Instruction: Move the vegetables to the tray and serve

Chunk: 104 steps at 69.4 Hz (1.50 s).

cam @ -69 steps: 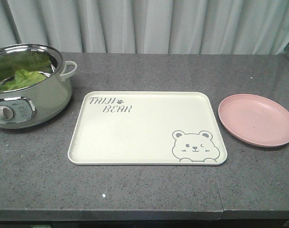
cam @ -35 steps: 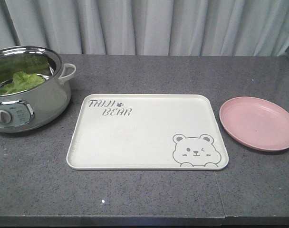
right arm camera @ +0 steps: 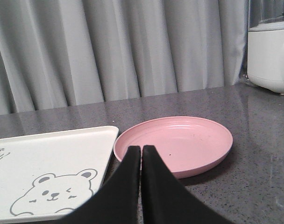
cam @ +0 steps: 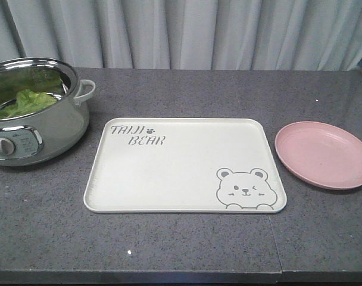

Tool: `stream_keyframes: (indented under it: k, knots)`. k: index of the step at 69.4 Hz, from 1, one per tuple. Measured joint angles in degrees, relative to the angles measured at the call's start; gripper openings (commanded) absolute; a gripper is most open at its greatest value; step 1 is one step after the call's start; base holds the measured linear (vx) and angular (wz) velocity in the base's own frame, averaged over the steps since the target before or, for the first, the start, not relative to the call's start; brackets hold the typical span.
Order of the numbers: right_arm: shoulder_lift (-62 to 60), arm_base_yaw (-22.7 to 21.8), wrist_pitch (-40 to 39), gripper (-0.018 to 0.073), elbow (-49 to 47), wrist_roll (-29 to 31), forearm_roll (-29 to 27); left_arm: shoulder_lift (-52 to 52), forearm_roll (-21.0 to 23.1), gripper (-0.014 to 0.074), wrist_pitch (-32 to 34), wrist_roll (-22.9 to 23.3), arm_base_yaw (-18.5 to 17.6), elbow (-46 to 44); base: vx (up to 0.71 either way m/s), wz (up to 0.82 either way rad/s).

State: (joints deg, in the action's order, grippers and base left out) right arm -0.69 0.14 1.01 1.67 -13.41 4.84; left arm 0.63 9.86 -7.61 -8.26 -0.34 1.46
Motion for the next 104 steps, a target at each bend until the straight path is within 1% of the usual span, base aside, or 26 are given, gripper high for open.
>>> stream_keyframes:
  k: [72, 79, 86, 96, 99, 104]
  knots:
    - [0.0, 0.0, -0.57, -0.0003, 0.0, 0.0, 0.06, 0.0, 0.0, -0.0006, 0.0, 0.0, 0.0, 0.0, 0.0, 0.0]
    - [0.0, 0.0, -1.81, -0.0003, 0.0, -0.63, -0.61, 0.0, 0.14, -0.0006, 1.4, 0.06, 0.0, 0.0, 0.0, 0.0]
    - [0.0, 0.0, -5.94, -0.0003, 0.0, -3.17, -3.2, 0.0, 3.55, -0.0006, 5.29, 2.47, 0.0, 0.0, 0.0, 0.0]
    - [0.0, 0.0, -15.41, -0.0003, 0.0, -4.73, -6.18, 0.0, 9.49, -0.0006, 12.17, 7.24, 0.0, 0.0, 0.0, 0.0]
    - [0.0, 0.0, -16.74, -0.0003, 0.0, -5.4, -7.6, 0.0, 10.91, -0.0006, 14.61, 8.58, 0.0, 0.0, 0.0, 0.0]
    - [0.0, 0.0, -17.15, -0.0003, 0.0, -7.27, -10.33, 0.0, 12.02, -0.0006, 17.86, 11.24, 0.0, 0.0, 0.0, 0.0]
